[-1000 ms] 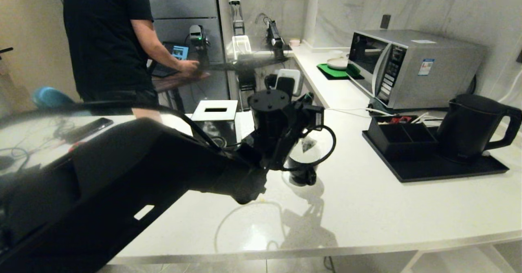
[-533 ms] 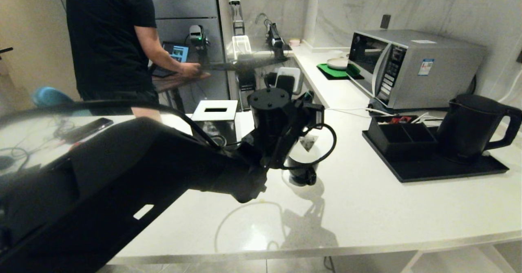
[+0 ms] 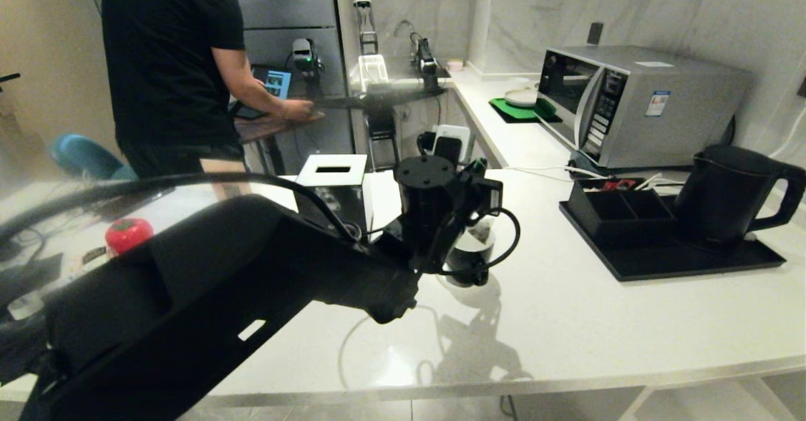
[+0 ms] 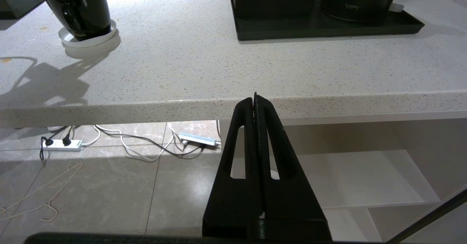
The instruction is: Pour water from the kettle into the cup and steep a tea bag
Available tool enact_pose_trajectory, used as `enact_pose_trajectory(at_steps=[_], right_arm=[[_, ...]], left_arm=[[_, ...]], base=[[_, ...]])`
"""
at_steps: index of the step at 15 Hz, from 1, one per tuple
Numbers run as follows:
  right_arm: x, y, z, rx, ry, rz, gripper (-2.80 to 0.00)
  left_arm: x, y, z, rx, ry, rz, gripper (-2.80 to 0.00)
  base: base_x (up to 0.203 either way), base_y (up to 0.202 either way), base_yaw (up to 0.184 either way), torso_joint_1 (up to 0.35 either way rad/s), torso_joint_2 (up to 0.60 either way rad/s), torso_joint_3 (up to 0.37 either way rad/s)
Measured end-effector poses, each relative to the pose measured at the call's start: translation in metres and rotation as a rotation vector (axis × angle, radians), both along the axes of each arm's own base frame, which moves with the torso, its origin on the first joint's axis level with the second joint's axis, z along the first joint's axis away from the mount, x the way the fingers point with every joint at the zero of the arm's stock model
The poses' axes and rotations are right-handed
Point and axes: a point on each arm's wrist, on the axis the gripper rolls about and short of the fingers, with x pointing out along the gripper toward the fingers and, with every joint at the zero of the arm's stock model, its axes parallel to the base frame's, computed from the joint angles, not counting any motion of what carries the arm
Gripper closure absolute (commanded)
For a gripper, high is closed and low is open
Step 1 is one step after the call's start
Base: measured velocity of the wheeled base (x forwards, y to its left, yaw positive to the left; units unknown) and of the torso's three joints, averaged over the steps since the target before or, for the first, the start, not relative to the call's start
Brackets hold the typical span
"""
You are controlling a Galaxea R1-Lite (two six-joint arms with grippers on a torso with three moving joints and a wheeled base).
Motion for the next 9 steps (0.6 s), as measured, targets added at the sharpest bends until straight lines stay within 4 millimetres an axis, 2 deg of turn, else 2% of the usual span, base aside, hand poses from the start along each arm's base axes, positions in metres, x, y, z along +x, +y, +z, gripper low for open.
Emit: enact_pose_trajectory(at_steps=[4, 9], right_arm=[[0.000, 0.000, 0.000, 0.000, 0.000, 0.001, 0.00], [0.000, 0.000, 0.000, 0.000, 0.000, 0.000, 0.00]], left_arm=[[0.000, -0.002, -0.022, 0.013, 0.013, -0.004, 0.00], [-0.011, 0.003, -0.054, 0.031, 0.034, -0.015, 0.00]], base=[[0.000, 0.000, 0.000, 0.000, 0.00, 0.000], [0.000, 0.000, 0.000, 0.000, 0.00, 0.000]])
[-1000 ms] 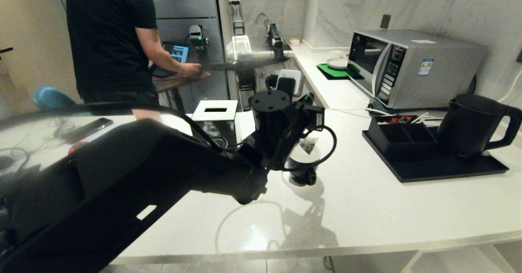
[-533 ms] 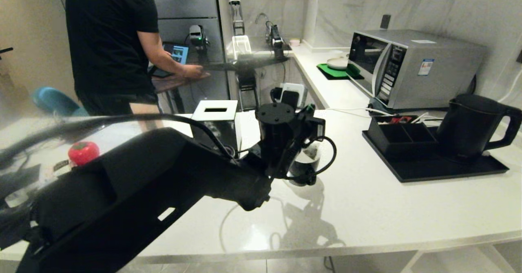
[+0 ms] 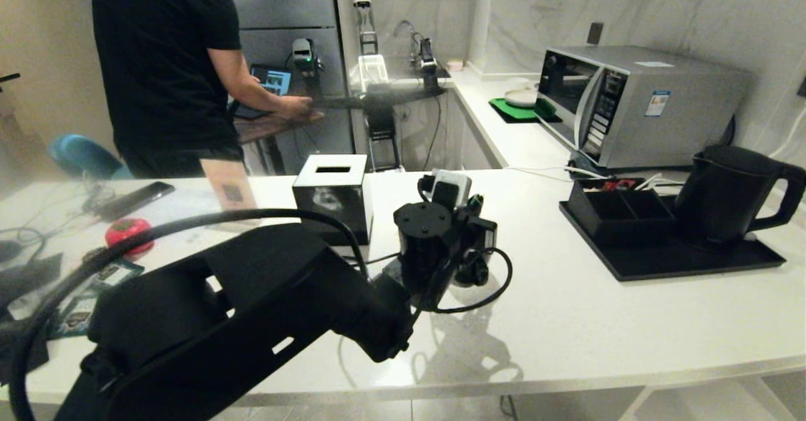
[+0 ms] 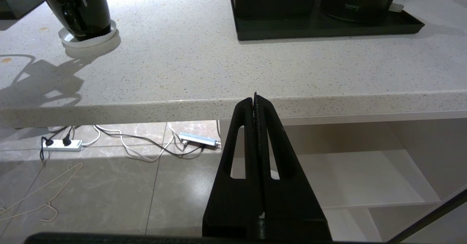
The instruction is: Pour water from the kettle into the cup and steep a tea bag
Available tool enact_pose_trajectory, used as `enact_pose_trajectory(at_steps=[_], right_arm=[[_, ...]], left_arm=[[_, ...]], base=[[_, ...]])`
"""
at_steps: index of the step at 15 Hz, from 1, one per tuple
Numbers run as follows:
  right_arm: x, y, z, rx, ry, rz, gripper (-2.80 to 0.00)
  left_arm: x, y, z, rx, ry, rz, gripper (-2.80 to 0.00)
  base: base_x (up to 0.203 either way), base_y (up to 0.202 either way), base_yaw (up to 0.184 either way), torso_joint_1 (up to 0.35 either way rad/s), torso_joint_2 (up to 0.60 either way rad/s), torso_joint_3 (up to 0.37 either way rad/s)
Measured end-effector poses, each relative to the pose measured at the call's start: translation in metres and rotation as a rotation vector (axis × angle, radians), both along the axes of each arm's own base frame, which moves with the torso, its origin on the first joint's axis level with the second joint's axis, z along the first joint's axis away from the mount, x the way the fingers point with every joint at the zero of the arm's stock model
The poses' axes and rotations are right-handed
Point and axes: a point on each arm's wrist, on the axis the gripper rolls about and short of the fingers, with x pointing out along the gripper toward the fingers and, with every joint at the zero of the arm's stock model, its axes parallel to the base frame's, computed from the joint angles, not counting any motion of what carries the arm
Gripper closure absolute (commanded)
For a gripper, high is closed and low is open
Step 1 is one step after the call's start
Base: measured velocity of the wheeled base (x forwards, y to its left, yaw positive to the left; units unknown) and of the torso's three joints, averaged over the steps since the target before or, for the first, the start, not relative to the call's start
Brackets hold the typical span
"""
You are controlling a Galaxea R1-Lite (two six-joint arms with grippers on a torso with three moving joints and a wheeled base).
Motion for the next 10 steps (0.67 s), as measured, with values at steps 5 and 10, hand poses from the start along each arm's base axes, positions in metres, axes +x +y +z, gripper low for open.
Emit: enact_pose_trajectory(at_steps=[5, 10], right_arm=[[0.000, 0.000, 0.000, 0.000, 0.000, 0.000, 0.00], [0.000, 0.000, 0.000, 0.000, 0.000, 0.000, 0.00]], left_arm=[[-0.004, -0.002, -0.007, 0.015, 0.015, -0.007, 0.00], [-0.005, -0.001, 0.007, -0.001, -0.004, -0.011, 0.00]], base=[[0.000, 0.000, 0.000, 0.000, 0.00, 0.000], [0.000, 0.000, 0.000, 0.000, 0.00, 0.000]])
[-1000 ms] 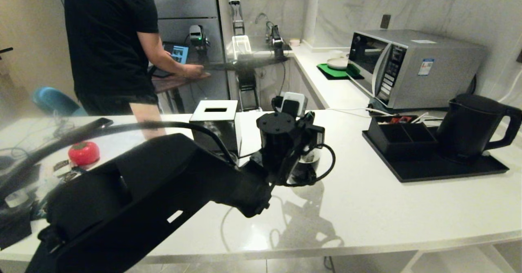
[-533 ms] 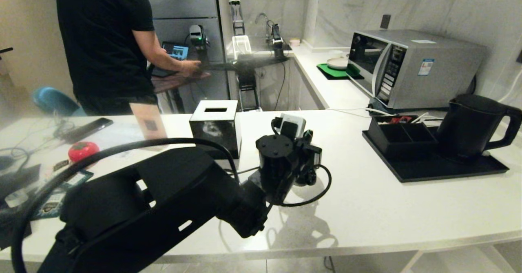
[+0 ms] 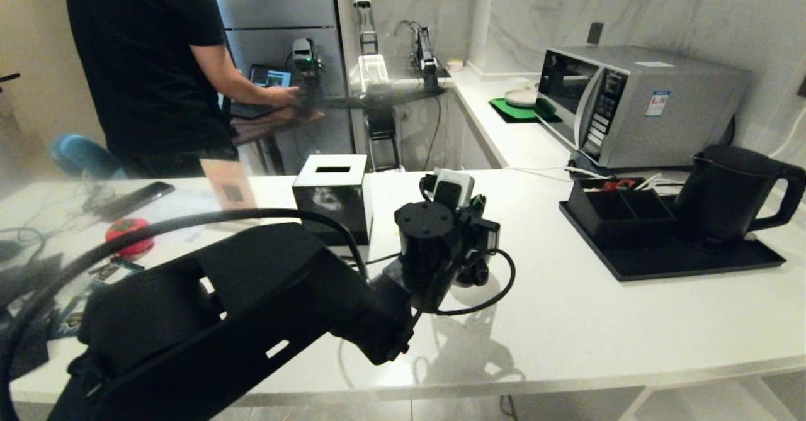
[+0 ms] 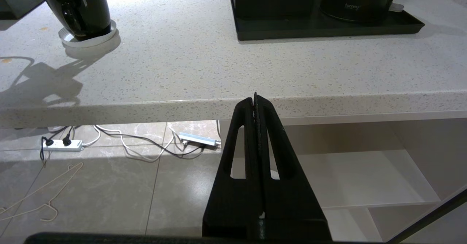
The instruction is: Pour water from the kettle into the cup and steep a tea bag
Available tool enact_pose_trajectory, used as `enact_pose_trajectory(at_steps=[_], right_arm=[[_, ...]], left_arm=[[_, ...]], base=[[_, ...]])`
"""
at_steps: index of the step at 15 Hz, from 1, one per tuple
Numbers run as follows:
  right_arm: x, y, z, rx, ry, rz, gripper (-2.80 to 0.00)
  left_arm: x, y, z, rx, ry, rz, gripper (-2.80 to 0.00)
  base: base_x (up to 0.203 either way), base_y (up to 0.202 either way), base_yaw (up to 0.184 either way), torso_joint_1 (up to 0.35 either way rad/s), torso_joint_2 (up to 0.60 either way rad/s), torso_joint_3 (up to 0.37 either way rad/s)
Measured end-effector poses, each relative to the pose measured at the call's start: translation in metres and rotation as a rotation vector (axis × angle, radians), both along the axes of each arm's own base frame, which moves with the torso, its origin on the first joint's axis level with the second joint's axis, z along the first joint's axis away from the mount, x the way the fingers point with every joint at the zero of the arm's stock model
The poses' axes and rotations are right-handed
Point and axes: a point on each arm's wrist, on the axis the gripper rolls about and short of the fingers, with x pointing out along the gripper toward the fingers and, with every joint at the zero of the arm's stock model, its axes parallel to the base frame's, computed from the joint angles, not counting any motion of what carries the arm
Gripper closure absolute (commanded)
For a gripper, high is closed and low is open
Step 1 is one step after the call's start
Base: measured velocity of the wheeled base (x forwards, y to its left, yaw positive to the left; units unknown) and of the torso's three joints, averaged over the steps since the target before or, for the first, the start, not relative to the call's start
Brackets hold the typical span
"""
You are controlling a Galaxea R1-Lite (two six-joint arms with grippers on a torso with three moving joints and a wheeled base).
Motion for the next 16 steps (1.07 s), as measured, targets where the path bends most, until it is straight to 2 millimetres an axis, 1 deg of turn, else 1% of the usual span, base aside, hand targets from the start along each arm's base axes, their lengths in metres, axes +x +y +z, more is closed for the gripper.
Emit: enact_pose_trajectory(at_steps=[3, 9, 14, 16], right_arm=[[0.000, 0.000, 0.000, 0.000, 0.000, 0.000, 0.00], [0.000, 0.000, 0.000, 0.000, 0.000, 0.000, 0.00], [0.000, 0.000, 0.000, 0.000, 0.000, 0.000, 0.00], [0.000, 0.000, 0.000, 0.000, 0.000, 0.000, 0.00]], left_arm=[[0.000, 0.001, 0.018, -0.024, -0.024, 0.002, 0.00], [0.001, 0.002, 0.063, -0.041, -0.097, 0.011, 0.00], [0.000, 0.003, 0.080, -0.061, -0.125, 0.014, 0.00], [0.002, 0.003, 0.082, -0.043, -0.120, 0.017, 0.00]], base=[[0.000, 0.000, 0.000, 0.000, 0.00, 0.000], [0.000, 0.000, 0.000, 0.000, 0.00, 0.000], [0.000, 0.000, 0.000, 0.000, 0.00, 0.000], [0.000, 0.000, 0.000, 0.000, 0.00, 0.000]])
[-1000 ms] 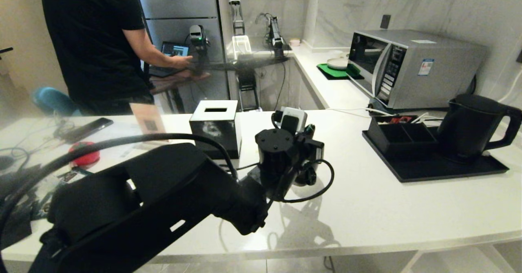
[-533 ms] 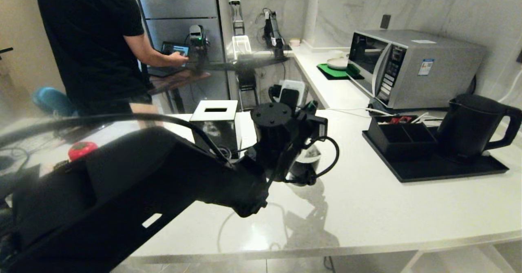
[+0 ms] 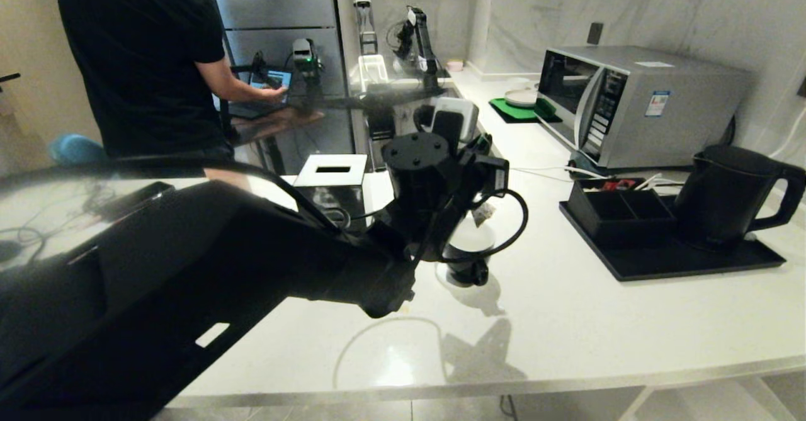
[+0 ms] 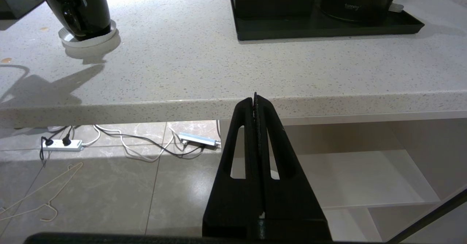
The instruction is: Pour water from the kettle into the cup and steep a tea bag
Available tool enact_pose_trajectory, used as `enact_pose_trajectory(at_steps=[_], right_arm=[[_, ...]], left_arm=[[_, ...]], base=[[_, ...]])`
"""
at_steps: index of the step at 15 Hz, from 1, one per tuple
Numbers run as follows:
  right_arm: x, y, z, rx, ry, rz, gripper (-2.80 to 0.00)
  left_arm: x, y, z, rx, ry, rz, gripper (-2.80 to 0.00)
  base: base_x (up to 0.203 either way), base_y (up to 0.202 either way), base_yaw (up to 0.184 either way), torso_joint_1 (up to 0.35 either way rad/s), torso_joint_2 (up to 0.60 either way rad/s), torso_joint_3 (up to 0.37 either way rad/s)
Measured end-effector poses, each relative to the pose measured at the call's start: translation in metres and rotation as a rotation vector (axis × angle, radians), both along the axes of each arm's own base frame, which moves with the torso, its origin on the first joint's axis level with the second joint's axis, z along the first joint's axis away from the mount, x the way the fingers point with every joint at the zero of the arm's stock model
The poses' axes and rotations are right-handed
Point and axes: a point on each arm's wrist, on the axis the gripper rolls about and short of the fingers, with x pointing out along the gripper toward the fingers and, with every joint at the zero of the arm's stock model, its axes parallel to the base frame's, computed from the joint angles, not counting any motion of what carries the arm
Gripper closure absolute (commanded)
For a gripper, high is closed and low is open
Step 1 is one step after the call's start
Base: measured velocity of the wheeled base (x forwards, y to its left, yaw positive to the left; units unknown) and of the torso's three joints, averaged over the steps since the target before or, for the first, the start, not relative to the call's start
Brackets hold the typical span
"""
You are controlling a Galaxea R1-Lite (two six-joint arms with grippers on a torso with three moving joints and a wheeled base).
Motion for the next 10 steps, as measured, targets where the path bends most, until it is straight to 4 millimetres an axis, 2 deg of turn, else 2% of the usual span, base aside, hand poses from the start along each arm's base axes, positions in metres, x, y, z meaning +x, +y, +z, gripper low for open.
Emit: enact_pose_trajectory(at_steps=[5, 10], right_arm=[[0.000, 0.000, 0.000, 0.000, 0.000, 0.000, 0.00], [0.000, 0.000, 0.000, 0.000, 0.000, 0.000, 0.00]], left_arm=[[0.003, 0.000, -0.001, 0.003, 0.001, 0.005, 0.00], [0.007, -0.004, -0.020, 0.027, 0.028, 0.008, 0.00]], base=[[0.000, 0.000, 0.000, 0.000, 0.00, 0.000], [0.000, 0.000, 0.000, 0.000, 0.00, 0.000]])
